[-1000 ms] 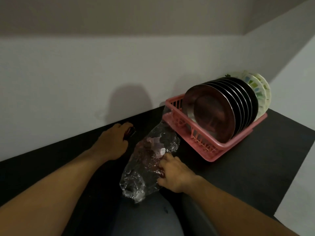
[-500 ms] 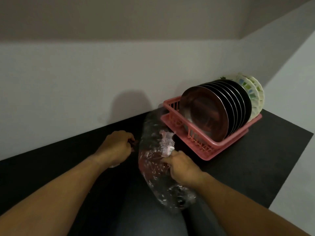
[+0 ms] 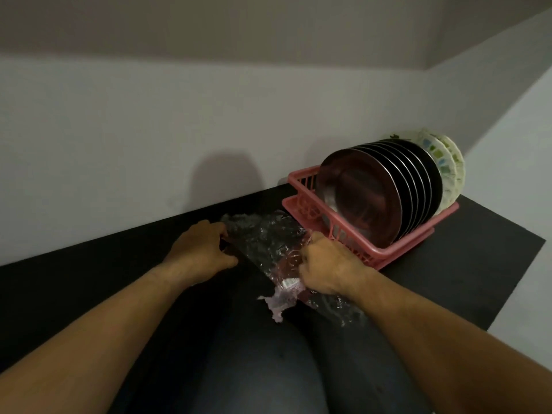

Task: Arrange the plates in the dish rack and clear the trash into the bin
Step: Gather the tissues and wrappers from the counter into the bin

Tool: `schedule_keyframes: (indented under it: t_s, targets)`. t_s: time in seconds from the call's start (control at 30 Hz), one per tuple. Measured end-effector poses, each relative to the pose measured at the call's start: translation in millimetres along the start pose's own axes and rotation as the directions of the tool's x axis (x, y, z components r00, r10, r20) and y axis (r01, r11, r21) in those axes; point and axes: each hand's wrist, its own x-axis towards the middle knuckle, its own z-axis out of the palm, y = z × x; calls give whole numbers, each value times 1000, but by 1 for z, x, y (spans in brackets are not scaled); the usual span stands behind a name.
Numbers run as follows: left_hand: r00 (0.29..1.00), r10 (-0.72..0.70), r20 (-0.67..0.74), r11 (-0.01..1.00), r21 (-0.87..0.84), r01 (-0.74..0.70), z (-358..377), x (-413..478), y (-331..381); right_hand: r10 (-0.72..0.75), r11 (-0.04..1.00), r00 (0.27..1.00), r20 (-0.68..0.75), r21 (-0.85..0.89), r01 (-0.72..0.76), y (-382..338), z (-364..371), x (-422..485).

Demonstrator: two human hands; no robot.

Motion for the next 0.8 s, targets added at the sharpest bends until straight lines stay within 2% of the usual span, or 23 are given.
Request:
schedule_keyframes:
  t_s: [0.07,0.3,0.5,0.57,0.63,0.7,0.8]
  targets:
    - [1000,-15,-9,998,65,15,1,2,1,-5,1000,1000,-14,-2,5,0,-2,-2]
    - [993,51,-104,997,65,-44,3,2,9,85,993,990,-110,86,-76,5,-9,1]
    - [989,92,-114,995,-23,-95,5,-1,12,25,998,964,-265,-47,-39,6,-13,1]
    - [992,99,-78,993,-57,-103,5,-2,13,7,992,961,-276,-122,-42,8,-8,-1]
    - [995,90,-46,992,-85,-94,5,-4,15,-15,982,976,-218,-189,-27,8,-6,-3]
    - [996,91,-17,991,-100,-93,5,-6,17,-14,990,990,-140,-141,-6,8,-4,-4]
    - [995,102,12,985,-141,-100,6,-11,20,58,996,989,-138,72,-48,10,-3,-8]
